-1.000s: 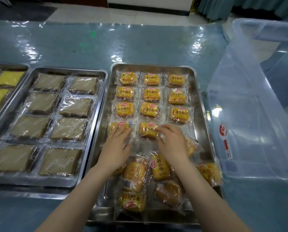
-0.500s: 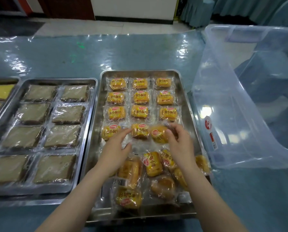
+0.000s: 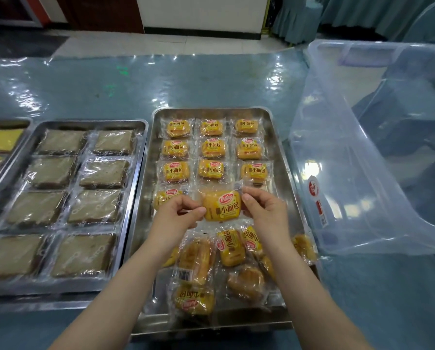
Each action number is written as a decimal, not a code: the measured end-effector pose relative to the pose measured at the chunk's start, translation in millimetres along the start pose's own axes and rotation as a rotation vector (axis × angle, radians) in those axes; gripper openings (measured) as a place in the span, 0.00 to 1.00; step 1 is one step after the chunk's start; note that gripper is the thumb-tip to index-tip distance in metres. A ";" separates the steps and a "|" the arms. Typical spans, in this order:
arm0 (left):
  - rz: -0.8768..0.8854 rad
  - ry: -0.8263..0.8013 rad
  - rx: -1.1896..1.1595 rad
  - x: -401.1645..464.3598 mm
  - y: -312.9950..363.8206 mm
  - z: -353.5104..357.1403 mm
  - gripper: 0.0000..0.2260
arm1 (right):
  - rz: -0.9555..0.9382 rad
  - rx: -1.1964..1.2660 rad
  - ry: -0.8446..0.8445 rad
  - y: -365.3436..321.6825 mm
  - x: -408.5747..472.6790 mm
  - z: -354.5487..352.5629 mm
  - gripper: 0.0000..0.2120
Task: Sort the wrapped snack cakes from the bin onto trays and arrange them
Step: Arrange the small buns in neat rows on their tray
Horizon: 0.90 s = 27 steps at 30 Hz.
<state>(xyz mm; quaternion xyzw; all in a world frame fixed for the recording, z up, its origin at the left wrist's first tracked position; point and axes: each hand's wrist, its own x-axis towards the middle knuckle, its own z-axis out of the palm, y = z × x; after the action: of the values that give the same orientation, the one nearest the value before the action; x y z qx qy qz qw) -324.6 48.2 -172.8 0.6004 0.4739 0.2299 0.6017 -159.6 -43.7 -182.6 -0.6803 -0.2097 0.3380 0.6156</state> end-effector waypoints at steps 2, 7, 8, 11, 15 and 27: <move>0.012 0.015 0.017 1.9 -0.3 1.3 0.05 | 0.020 0.009 0.006 3.3 0.3 -1.6 0.10; 0.053 0.056 0.079 7.5 -3.8 8.1 0.07 | 0.117 -0.037 -0.071 11.4 1.5 -10.2 0.16; 0.061 0.051 0.096 8.9 -4.5 10.2 0.06 | 0.135 -0.056 -0.102 12.1 2.0 -10.9 0.23; 0.076 0.028 0.160 12.8 -6.4 19.2 0.07 | 0.141 -0.096 -0.133 14.8 4.4 -11.0 0.32; 0.039 -0.025 0.167 19.9 -8.2 27.8 0.07 | 0.141 -0.083 -0.061 18.8 10.0 -16.1 0.28; 0.212 -0.284 0.755 25.4 -34.6 31.0 0.24 | 0.100 -0.553 0.215 29.0 50.5 -31.1 0.35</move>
<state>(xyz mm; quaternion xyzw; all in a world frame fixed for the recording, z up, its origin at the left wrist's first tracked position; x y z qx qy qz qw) -297.2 48.0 -218.1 0.8501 0.3726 0.0156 0.3717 -106.6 -34.4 -220.7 -0.8636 -0.1934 0.2240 0.4082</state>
